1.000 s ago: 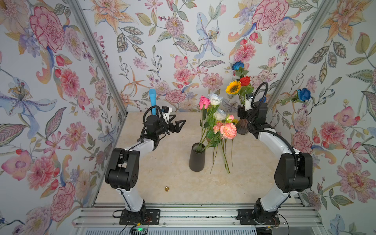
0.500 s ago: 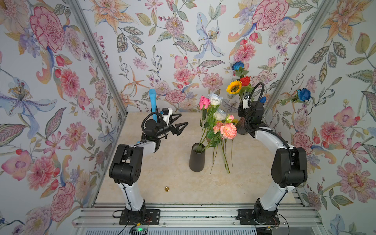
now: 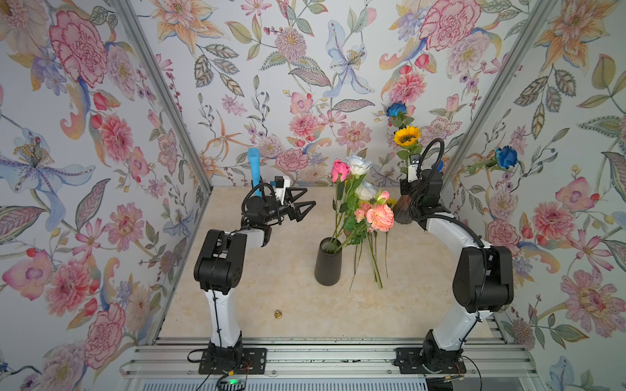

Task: Pick out yellow flowers from the vase
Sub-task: Pick up the flower from the vase.

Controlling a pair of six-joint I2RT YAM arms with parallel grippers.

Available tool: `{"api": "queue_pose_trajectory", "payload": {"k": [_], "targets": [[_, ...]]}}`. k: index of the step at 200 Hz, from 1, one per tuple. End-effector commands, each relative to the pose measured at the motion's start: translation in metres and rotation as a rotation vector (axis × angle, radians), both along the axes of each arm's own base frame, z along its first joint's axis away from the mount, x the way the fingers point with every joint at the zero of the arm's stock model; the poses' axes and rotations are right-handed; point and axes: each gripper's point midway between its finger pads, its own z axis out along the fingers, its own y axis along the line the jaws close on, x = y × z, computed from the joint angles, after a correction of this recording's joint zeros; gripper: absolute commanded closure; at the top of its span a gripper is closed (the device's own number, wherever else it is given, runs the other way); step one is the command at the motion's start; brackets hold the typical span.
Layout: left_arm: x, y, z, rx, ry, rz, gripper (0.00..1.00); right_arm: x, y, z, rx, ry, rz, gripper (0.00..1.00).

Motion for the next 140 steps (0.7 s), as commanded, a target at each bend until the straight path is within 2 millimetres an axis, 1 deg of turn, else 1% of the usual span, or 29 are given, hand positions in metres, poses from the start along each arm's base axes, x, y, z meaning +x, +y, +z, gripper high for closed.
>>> {"api": "queue_pose_trajectory", "payload": {"k": [1, 10, 27, 56, 80, 117, 140], "targets": [[0.011, -0.003, 0.009, 0.081, -0.029, 0.061, 0.00, -0.011, -0.002, 0.031, 0.005, -0.068, 0.005, 0.95], [0.015, -0.001, 0.007, 0.095, -0.025, 0.079, 0.00, -0.013, -0.003, 0.036, 0.002, -0.075, 0.005, 0.95], [0.017, -0.002, 0.005, 0.119, -0.018, 0.094, 0.00, -0.018, -0.002, 0.048, -0.006, -0.090, 0.005, 0.95], [0.016, -0.004, 0.005, 0.130, -0.017, 0.097, 0.00, -0.030, -0.005, 0.069, -0.020, -0.126, -0.004, 0.95], [0.014, -0.006, 0.006, 0.137, -0.013, 0.099, 0.00, -0.041, -0.006, 0.091, -0.030, -0.160, -0.005, 0.96], [0.012, -0.005, 0.007, 0.166, -0.018, 0.122, 0.00, -0.067, -0.003, 0.138, -0.038, -0.236, 0.002, 0.98], [0.010, -0.005, 0.010, 0.164, -0.022, 0.120, 0.00, -0.087, 0.003, 0.173, -0.004, -0.273, 0.039, 1.00]]}}
